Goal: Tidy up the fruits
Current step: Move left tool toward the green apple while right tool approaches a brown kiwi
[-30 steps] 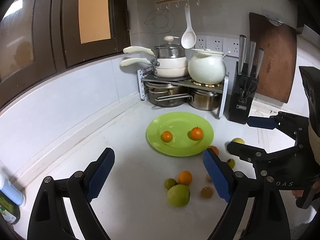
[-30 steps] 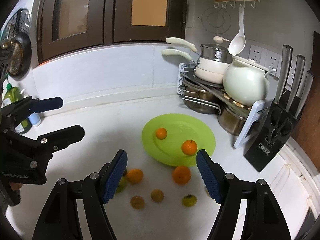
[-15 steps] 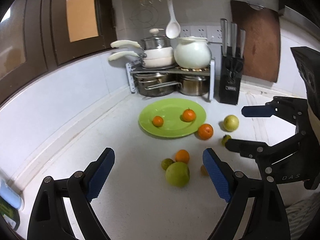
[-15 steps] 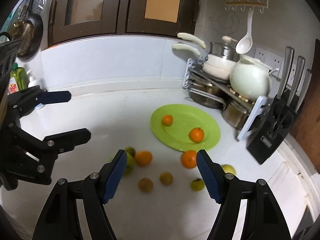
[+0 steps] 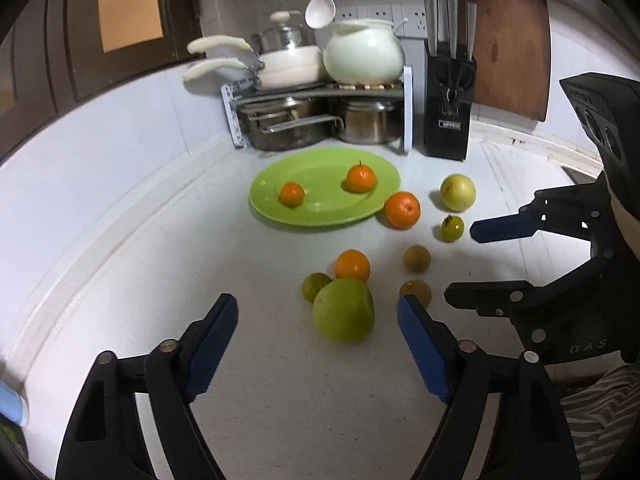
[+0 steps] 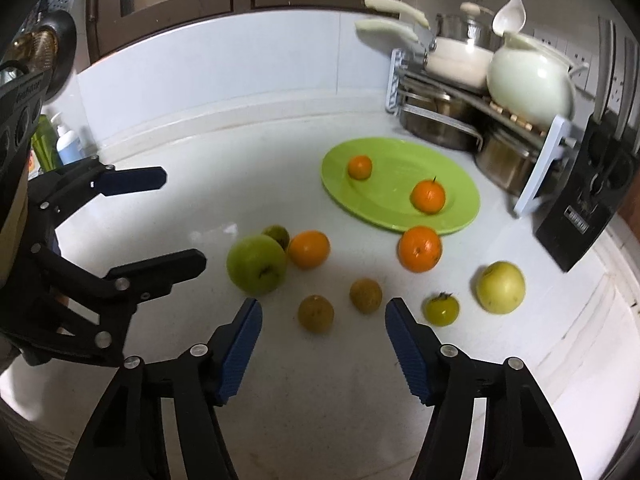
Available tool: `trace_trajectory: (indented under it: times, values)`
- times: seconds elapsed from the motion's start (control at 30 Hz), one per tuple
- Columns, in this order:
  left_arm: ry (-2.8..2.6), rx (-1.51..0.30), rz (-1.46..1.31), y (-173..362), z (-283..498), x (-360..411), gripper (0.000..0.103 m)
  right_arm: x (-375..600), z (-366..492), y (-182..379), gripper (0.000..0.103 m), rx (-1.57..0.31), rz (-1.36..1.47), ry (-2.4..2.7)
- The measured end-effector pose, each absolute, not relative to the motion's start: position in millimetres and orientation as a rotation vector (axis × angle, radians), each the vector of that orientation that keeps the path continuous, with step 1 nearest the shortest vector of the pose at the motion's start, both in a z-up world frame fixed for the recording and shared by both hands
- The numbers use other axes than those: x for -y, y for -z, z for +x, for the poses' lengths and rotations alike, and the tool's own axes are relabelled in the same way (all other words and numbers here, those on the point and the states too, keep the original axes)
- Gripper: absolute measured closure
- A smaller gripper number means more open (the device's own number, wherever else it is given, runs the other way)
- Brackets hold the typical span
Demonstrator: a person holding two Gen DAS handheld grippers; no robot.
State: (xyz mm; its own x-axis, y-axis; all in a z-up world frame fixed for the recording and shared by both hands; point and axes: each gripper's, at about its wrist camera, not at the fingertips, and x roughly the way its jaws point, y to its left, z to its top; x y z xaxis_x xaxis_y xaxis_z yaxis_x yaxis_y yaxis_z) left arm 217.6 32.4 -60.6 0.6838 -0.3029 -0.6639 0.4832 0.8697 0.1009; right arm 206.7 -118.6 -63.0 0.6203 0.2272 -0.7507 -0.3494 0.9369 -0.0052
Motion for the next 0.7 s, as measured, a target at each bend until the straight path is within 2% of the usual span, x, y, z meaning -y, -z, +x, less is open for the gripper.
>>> trace_trajectory:
  times: [0.33, 0.43, 0.7]
  values:
    - [0.486, -0.787, 0.221, 81.8, 237.3, -27.5, 0.039, 117.2, 219.6, 83.3, 0.049, -0.91, -0.109, -0.376]
    - [0.501, -0.814, 0.199, 85.9, 241.2, -26.3, 0.04, 117.7, 223.4, 87.9, 0.053, -0.923, -0.099, -0.389]
    - [0.501, -0.86, 0.166, 93.7, 252.2, -21.1, 0.046, 118.9, 233.6, 96.1, 0.057, -0.937, -0.088, -0.405]
